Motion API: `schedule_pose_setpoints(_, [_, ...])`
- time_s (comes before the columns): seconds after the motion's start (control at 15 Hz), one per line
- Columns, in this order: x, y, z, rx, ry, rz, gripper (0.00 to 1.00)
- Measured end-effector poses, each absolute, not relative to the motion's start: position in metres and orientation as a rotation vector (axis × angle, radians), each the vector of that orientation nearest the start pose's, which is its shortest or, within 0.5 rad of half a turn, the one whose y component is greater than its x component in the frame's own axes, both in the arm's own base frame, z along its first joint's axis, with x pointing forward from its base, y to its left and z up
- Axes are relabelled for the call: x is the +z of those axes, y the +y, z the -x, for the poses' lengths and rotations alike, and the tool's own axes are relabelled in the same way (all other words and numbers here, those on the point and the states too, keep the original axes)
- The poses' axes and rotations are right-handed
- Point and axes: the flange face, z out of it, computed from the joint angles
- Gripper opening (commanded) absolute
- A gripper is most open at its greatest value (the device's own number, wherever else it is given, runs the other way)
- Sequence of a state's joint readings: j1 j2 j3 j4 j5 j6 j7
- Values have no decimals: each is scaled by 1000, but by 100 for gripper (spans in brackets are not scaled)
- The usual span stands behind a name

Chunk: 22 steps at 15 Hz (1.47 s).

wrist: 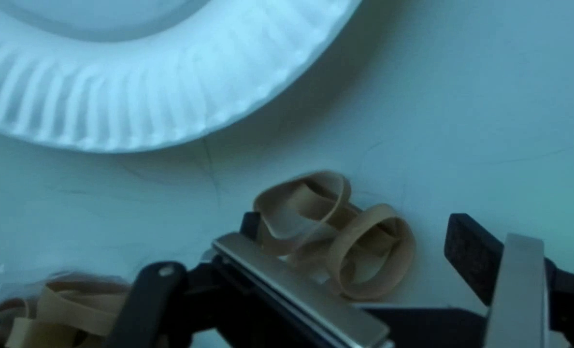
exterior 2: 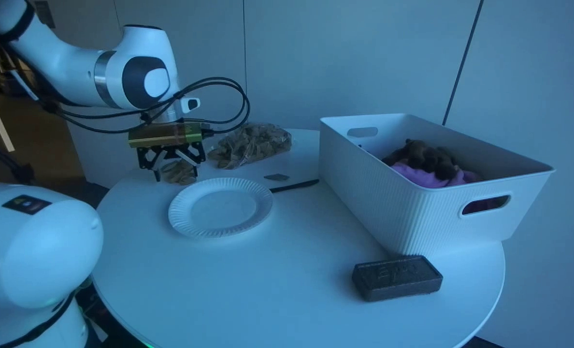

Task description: Put some rubber bands on the plate

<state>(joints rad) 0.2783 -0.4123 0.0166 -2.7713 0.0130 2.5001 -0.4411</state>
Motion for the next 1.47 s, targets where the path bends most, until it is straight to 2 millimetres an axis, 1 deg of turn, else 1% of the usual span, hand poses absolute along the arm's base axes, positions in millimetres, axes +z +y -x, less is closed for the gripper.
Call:
schedule_pose_setpoints(0.2, [343, 101, -368, -203, -1067, 2947, 44])
schedule_pose_setpoints(0.33, [346, 97, -371, -213, -1049, 2950, 28])
schedule_pose_setpoints(0.53, [349, 92, -373, -224, -1018, 2950, 7])
schedule_pose_setpoints(0.6, [350, 92, -373, -228, -1010, 2949, 4])
schedule_pose_setpoints(0.73, [351, 89, -374, -231, -994, 2949, 0])
schedule_pose_setpoints(0.8, [351, 88, -375, -233, -987, 2950, 1])
schedule_pose_setpoints(0.87, [352, 85, -376, -238, -979, 2951, 4])
schedule_pose_setpoints(1.07, [359, 75, -378, -268, -951, 2953, 4])
schedule_pose_setpoints(1.13, [365, 70, -378, -290, -938, 2955, 4])
schedule_pose_setpoints(1.27, [384, 58, -378, -352, -900, 2958, 4])
schedule_pose_setpoints(1.4, [409, 41, -376, -434, -840, 2960, 4])
schedule_pose_setpoints(1.47, [423, 28, -374, -486, -793, 2965, 4])
